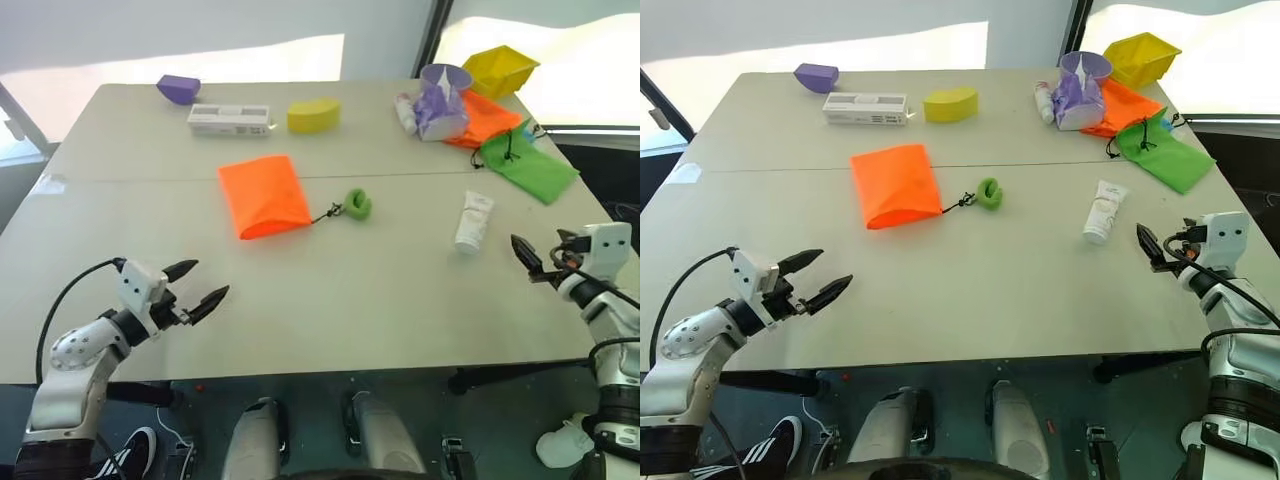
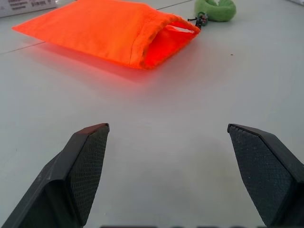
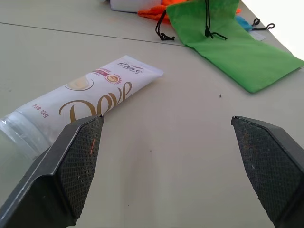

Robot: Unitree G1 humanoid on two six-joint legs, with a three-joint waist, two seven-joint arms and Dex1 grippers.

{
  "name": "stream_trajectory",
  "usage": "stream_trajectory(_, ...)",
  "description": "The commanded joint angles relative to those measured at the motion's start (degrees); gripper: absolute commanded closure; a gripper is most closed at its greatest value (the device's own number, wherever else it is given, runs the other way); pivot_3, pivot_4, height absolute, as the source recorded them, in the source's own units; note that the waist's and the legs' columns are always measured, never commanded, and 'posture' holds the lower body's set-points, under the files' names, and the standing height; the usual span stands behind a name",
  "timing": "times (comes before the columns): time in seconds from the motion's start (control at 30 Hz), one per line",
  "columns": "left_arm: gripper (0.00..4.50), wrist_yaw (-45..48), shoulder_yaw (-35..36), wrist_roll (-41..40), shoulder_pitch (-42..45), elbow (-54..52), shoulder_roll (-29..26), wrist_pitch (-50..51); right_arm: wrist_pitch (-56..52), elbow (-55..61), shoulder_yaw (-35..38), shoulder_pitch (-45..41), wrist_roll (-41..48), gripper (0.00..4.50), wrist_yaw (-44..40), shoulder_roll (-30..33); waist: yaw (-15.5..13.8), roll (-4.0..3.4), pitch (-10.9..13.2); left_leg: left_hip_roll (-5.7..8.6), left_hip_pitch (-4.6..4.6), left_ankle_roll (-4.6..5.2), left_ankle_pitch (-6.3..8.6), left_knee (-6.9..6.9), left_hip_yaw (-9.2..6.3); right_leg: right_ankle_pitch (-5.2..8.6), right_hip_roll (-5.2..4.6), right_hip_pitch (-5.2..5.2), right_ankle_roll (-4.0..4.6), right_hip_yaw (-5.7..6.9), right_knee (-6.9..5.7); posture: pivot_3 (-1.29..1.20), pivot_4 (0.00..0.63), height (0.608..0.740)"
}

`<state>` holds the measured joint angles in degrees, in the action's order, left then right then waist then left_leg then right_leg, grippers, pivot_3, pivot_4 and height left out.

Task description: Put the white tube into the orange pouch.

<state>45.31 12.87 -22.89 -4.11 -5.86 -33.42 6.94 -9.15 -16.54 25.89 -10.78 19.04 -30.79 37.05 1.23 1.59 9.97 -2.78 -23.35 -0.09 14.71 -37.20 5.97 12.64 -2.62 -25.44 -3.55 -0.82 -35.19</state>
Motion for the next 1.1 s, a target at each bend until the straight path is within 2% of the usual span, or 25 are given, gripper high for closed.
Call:
stream_trajectory(0.03,0.18,-1.12,0.82,1.09,0.45,-0.62,0.21,-1.74,1.62,1.15,0.07,-0.75,-0.25,0.01,0.66,-0.29,-0.06,0.00,0.00,0.00,0.00,0.00,0.00,0.00,0.00,0.00,0.01,0.00,0.00,0.00,0.00,0.00,0.150,0.740)
stream_trajectory(0.6,0.18,-1.95,-1.61,3.87,5.31,1.65,1.28,-4.78,2.22,5.17,-2.92,0.31,-0.43,0.01,-0.53,-1.02,-0.28,0.00,0.00,0.03,0.00,0.01,-0.01,-0.05,0.03,0.00,0.09,0.03,-0.03,0.02,-0.05,0.00,0.150,0.740)
stream_trajectory(0.7,0.18,-2.99,-3.14,6.54,7.00,2.03,1.78,-6.74,3.13,9.38,-6.27,1.92,-1.26,0.01,-3.87,-0.49,-0.33,0.00,-0.01,0.03,0.01,0.01,-0.01,-0.07,0.03,0.00,0.10,0.04,-0.04,0.02,-0.11,0.00,0.150,0.740)
stream_trajectory(0.83,0.18,-7.65,-6.70,12.75,11.80,2.87,3.46,-8.68,1.64,22.49,-13.77,3.68,1.64,0.01,-11.11,-1.25,-0.28,0.00,-0.01,0.03,0.03,0.02,-0.01,-0.07,0.02,-0.01,0.14,0.04,-0.08,0.02,-0.16,0.00,0.150,0.740)
stream_trajectory(0.97,0.18,-11.74,-12.31,21.46,16.18,5.34,4.60,-11.38,-0.16,29.39,-21.08,1.23,-0.05,0.01,-10.40,-4.36,-0.38,0.01,-0.01,0.02,0.07,0.02,-0.01,-0.21,-0.01,-0.06,0.18,0.07,-0.15,0.03,-0.30,0.00,0.150,0.740)
stream_trajectory(1.1,0.18,-18.08,-15.72,29.16,21.37,9.73,6.01,-11.48,-0.61,31.26,-28.91,-1.77,-5.00,0.01,-8.87,-7.61,-0.45,0.02,-0.02,0.02,0.03,0.02,-0.01,-0.38,0.00,-0.06,0.17,0.08,-0.14,0.06,-0.35,0.00,0.150,0.740)
